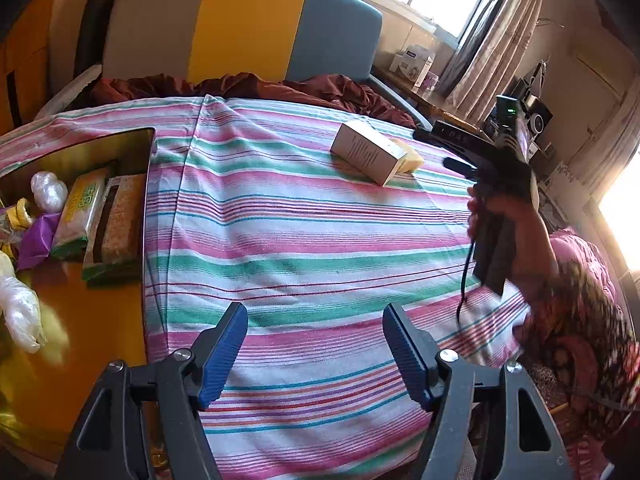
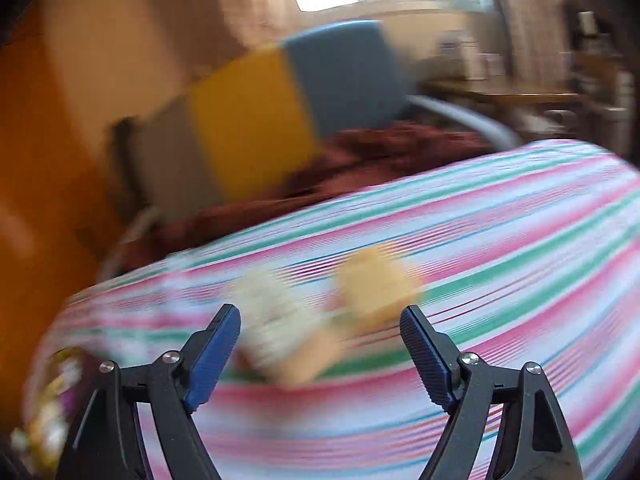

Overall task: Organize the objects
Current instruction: 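Grasp the second yellow sponge with the right gripper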

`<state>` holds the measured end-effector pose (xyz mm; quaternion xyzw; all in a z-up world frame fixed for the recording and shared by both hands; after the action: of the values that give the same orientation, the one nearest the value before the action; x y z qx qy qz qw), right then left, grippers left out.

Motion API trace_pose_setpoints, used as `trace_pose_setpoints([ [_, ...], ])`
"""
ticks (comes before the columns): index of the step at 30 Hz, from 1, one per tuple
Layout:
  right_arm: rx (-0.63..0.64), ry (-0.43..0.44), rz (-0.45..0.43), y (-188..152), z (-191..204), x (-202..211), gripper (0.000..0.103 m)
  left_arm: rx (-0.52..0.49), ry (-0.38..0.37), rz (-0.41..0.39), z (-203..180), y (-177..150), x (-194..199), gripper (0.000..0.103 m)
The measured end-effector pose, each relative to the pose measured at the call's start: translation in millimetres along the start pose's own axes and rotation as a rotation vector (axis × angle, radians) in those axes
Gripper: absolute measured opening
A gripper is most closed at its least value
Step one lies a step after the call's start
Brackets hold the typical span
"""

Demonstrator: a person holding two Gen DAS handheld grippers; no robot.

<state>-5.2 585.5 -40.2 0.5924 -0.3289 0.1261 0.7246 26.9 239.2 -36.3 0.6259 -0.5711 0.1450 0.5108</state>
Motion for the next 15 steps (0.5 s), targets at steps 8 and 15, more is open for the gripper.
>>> trace_pose_setpoints([
  [8,0.097,-0.019,0.16,4.6,-27.9,-61.9,0.075,-0.022,0.026,0.03,-2.7,-3.3,-9.8,0.071],
  [15,0.068,0.114,0.199,9.4,-15.2,-83.3,0.078,-0.026,0.037,0.039,-6.2,-2.9,-13.4,0.071],
])
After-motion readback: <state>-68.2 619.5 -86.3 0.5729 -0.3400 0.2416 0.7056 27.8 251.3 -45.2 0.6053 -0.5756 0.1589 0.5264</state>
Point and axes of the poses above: each gripper's, at about its wrist camera, not at the fingertips, and x roughly against the way its jaws point, z to its left, y to its top, the point moved 3 cm from there along -x, roughly the way its jaws point, and after that the axes turned 15 degrees about x, right-handed, at the moved point
